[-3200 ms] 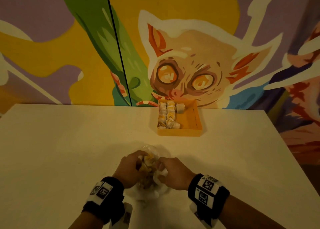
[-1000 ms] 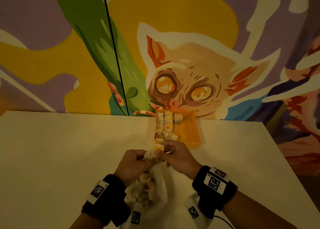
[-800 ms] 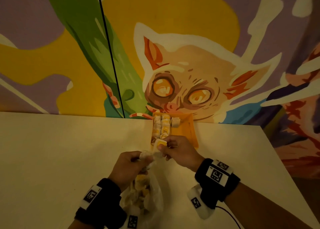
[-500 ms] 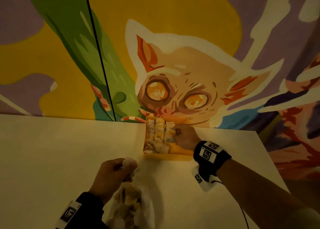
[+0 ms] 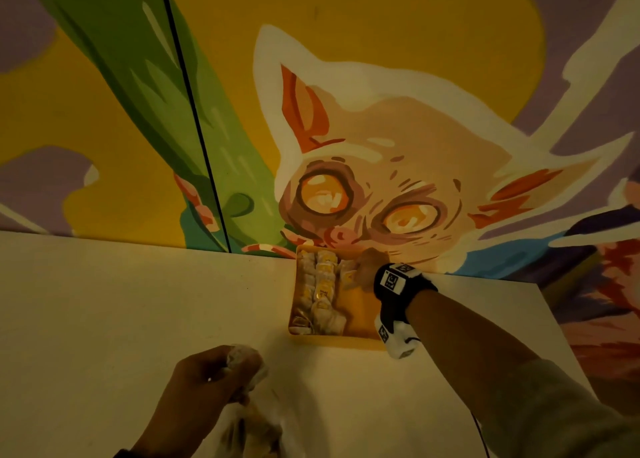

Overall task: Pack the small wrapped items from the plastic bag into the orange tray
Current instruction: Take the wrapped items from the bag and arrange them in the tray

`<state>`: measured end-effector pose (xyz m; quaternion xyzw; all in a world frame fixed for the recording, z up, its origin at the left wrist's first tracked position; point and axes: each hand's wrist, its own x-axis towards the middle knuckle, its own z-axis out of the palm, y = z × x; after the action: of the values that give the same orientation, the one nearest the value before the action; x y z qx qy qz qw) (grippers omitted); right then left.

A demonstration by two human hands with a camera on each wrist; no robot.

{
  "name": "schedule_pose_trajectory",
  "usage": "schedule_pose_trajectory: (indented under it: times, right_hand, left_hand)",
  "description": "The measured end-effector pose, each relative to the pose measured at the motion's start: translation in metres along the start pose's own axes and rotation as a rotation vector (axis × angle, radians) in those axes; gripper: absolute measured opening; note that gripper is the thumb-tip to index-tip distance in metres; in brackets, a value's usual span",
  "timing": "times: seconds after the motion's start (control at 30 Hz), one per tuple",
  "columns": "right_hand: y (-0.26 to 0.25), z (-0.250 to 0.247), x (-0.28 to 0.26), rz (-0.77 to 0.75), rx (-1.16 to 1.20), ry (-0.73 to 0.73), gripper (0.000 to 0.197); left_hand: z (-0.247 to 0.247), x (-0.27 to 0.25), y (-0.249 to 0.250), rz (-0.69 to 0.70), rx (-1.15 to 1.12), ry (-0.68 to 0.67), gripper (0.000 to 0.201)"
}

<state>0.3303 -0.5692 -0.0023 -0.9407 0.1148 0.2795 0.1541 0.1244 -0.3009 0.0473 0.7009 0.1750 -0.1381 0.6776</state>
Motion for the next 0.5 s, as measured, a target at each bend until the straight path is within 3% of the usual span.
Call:
schedule_pose_trajectory:
  times: [0.03, 0.1, 0.13, 0.3, 0.43, 0.5]
  right_hand:
    - [0.0, 0.0, 0.003, -0.002, 0.01, 0.01, 0.008]
    - [-0.001, 0.002, 0.012, -0.014, 0.02, 0.065, 0.032]
    - [-0.001, 0.003, 0.015, -0.006, 0.024, 0.075, 0.033]
    - [-0.009, 0.003, 0.018, 0.056, -0.089, 0.024, 0.022]
    - [-0.009, 0.008, 0.019, 0.078, -0.154, 0.113, 0.059]
    - [-0.009, 0.009, 0.018, 0.104, -0.158, 0.172, 0.061]
  left_hand:
    - [-0.001, 0.001, 0.0, -0.003, 0.004, 0.01, 0.009]
    - [-0.002, 0.003, 0.001, -0.005, 0.013, 0.028, 0.007]
    - [-0.003, 0.004, 0.001, -0.002, 0.024, 0.032, 0.007]
    - [-0.003, 0.004, 0.0, -0.006, 0.036, 0.01, 0.007]
    - [-0.001, 0.003, 0.0, 0.005, 0.046, 0.0, 0.007]
    - [0.0, 0.002, 0.0, 0.006, 0.043, -0.003, 0.007]
